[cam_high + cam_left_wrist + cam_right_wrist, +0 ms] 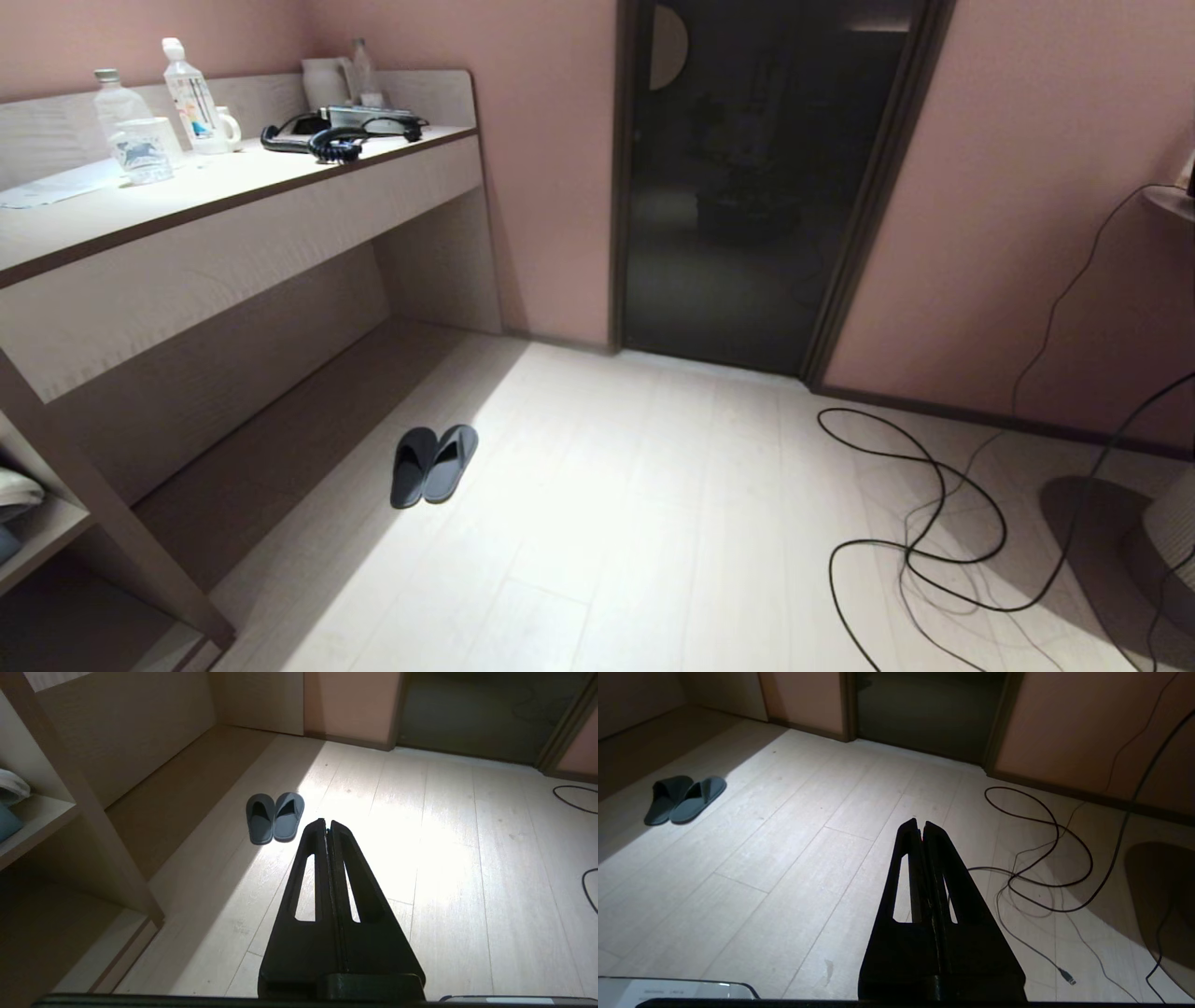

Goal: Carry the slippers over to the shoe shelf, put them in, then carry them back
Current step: Pick up the slippers on the floor

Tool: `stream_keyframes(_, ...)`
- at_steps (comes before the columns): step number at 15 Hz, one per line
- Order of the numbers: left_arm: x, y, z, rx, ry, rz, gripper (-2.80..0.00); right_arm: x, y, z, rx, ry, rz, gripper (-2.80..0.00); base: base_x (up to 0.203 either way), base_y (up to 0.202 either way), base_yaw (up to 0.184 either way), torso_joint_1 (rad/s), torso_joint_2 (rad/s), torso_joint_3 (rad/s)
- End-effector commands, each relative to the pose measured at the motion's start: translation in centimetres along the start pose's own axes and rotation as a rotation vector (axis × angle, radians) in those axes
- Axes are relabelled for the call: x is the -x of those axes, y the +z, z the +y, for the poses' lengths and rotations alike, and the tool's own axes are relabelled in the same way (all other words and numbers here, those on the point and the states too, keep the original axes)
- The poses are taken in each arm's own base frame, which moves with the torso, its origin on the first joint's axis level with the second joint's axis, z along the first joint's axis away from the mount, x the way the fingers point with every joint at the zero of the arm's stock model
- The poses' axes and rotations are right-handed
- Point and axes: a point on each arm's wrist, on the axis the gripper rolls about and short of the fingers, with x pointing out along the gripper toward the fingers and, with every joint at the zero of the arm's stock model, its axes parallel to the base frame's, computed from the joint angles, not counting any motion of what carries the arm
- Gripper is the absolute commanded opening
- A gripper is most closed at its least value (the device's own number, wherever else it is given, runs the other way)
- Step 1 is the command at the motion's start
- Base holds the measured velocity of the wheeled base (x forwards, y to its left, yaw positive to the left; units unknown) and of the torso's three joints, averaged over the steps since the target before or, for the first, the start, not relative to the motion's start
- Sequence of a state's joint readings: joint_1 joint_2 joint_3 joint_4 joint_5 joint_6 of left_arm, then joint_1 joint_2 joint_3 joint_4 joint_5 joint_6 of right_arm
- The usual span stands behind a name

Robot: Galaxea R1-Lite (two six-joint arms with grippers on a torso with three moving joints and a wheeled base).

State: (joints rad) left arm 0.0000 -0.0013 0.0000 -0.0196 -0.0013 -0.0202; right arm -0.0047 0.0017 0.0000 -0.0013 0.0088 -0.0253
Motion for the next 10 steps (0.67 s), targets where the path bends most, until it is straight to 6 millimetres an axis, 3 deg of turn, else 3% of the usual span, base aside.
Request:
stream_keyframes(1, -0.06, -0.21, 0.00, 0.001, 0.000, 0.009, -2.80, 0.00, 0.00, 0.00, -0.001, 0.000, 0.000, -2.80, 0.000, 0.000, 0.000, 0.000, 0.00, 0.000)
stream_keyframes(10, -0.06, -0.21, 0.00, 0.001, 0.000, 0.009, -2.80, 0.00, 0.00, 0.00, 0.001, 0.000, 0.000, -2.80, 0.011, 0.000, 0.000, -0.001, 0.00, 0.001)
